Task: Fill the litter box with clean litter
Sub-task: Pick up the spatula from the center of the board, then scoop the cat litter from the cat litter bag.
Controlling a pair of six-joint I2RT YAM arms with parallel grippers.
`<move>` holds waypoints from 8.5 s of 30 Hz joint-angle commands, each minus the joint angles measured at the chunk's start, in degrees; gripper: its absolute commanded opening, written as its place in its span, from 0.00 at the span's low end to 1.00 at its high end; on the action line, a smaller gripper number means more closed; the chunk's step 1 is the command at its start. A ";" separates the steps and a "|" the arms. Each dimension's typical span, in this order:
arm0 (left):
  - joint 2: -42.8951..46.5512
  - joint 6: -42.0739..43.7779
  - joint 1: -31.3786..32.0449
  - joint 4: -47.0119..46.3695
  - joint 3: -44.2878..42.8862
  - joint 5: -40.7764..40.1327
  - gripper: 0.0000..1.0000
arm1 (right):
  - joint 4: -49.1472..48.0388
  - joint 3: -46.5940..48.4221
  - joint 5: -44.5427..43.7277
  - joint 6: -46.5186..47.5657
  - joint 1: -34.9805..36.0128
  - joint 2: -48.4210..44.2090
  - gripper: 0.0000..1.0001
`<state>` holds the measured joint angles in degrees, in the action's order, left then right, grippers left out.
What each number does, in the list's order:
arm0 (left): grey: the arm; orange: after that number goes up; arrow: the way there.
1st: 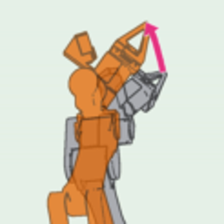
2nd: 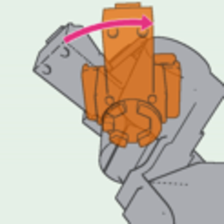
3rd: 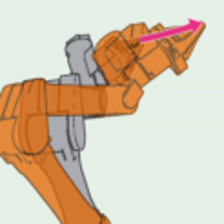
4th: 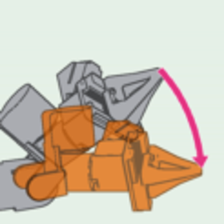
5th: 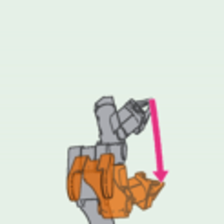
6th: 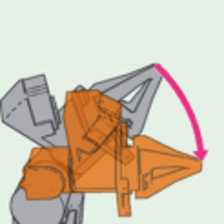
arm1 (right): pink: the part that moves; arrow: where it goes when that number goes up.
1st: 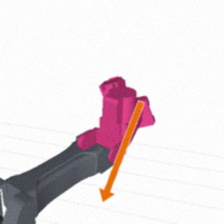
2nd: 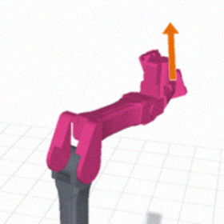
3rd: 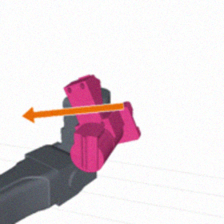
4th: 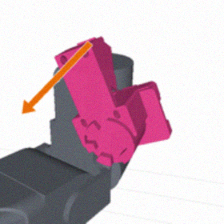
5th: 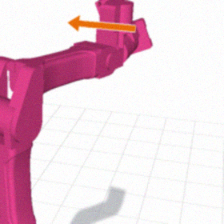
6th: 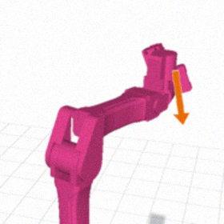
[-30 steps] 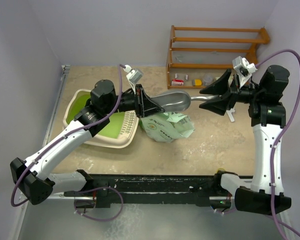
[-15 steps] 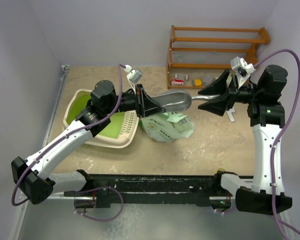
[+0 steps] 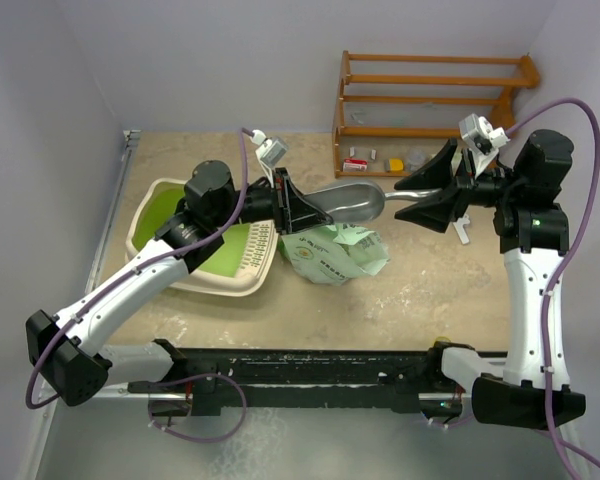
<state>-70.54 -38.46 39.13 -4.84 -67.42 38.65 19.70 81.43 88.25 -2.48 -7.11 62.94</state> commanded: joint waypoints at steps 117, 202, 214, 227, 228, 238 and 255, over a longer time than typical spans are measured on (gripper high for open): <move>1.73 -24.61 0.50 -16.15 2.68 -11.05 0.03 | 31.55 -1.26 -7.19 21.74 -0.42 -0.71 0.11; -9.59 41.24 6.75 35.65 -20.29 -26.75 0.05 | 68.11 16.20 -49.59 32.03 2.61 9.49 0.00; -19.69 41.73 8.59 36.72 -33.97 -34.08 0.03 | 56.37 20.25 -60.28 21.35 15.73 21.80 0.00; -35.67 41.26 7.71 46.45 -65.97 -39.94 0.03 | 60.87 40.53 -66.59 22.90 15.69 34.84 0.00; -34.86 40.39 7.71 44.42 -63.58 -39.29 0.03 | 61.57 41.45 -67.10 23.80 15.54 35.95 0.00; -31.61 36.06 7.71 44.05 -55.92 -33.29 0.03 | 61.57 26.20 -67.10 23.80 13.71 30.76 0.00; -21.16 45.50 7.06 43.70 -37.98 -25.95 0.37 | 61.57 26.24 -67.10 23.80 14.03 31.28 0.00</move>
<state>-90.98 5.17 46.52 39.75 -107.00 8.32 80.82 106.48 22.15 20.32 6.85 94.45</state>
